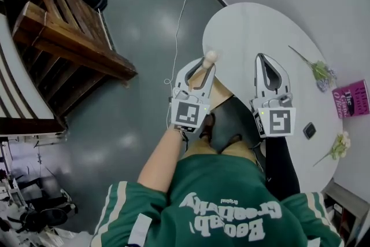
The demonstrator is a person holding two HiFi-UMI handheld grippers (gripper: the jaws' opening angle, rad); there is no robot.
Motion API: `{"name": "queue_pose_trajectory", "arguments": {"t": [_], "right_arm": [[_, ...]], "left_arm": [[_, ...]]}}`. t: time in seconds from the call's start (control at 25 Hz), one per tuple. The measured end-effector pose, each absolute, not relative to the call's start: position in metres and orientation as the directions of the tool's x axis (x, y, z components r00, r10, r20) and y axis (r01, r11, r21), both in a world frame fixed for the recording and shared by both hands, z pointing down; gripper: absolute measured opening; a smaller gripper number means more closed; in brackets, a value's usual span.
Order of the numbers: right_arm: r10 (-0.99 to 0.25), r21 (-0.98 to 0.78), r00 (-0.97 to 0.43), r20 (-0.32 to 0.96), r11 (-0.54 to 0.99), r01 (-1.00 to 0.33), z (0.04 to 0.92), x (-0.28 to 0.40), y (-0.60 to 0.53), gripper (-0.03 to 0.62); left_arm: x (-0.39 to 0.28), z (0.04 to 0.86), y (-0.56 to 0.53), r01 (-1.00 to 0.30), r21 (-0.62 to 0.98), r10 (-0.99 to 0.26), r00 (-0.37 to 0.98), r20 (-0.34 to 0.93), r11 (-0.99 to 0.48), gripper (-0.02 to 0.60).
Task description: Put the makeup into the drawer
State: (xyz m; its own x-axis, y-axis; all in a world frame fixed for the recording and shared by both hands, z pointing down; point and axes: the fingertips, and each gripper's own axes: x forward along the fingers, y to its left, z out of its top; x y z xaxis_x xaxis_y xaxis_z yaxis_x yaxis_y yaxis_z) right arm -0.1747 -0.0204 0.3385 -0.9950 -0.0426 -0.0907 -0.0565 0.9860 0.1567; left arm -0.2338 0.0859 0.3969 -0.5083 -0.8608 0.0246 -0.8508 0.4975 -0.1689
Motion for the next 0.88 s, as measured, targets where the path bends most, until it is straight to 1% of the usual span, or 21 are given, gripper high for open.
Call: {"name": "queue_pose_trajectory", "arguments": {"t": [0.12, 0.2, 0.4, 0.68, 0.88], "right_arm": [[-0.038, 0.184, -0.998, -0.040, 0.982, -0.045, 0.352, -0.175, -0.021, 0.008], [-0.046, 0.188, -0.998, -0.030, 0.981, -0.051, 0.354, -0.175, -0.022, 0.008], [-0.073, 0.186, -0.997, -0.014, 0.980, -0.074, 0.362, -0.170, -0.033, 0.008], [-0.108, 0.168, -0.994, -0.035, 0.979, -0.112, 0.357, -0.169, -0.042, 0.008], [-0.121, 0.189, -0.993, 0.004, 0.975, -0.118, 0.368, -0.164, -0.055, 0.008]], "left_arm": [[-0.235, 0.460, 0.086, -0.871, -0.150, -0.856, -0.488, 0.172, 0.467, 0.121], [-0.233, 0.505, 0.088, -0.884, -0.139, -0.841, -0.468, 0.271, 0.447, 0.121], [-0.216, 0.593, 0.085, -0.927, -0.097, -0.799, -0.362, 0.480, 0.362, 0.123], [-0.205, 0.672, 0.096, -0.936, -0.017, -0.691, -0.271, 0.670, 0.352, 0.123], [-0.206, 0.690, 0.099, -0.933, -0.012, -0.649, -0.260, 0.715, 0.360, 0.124]]}}
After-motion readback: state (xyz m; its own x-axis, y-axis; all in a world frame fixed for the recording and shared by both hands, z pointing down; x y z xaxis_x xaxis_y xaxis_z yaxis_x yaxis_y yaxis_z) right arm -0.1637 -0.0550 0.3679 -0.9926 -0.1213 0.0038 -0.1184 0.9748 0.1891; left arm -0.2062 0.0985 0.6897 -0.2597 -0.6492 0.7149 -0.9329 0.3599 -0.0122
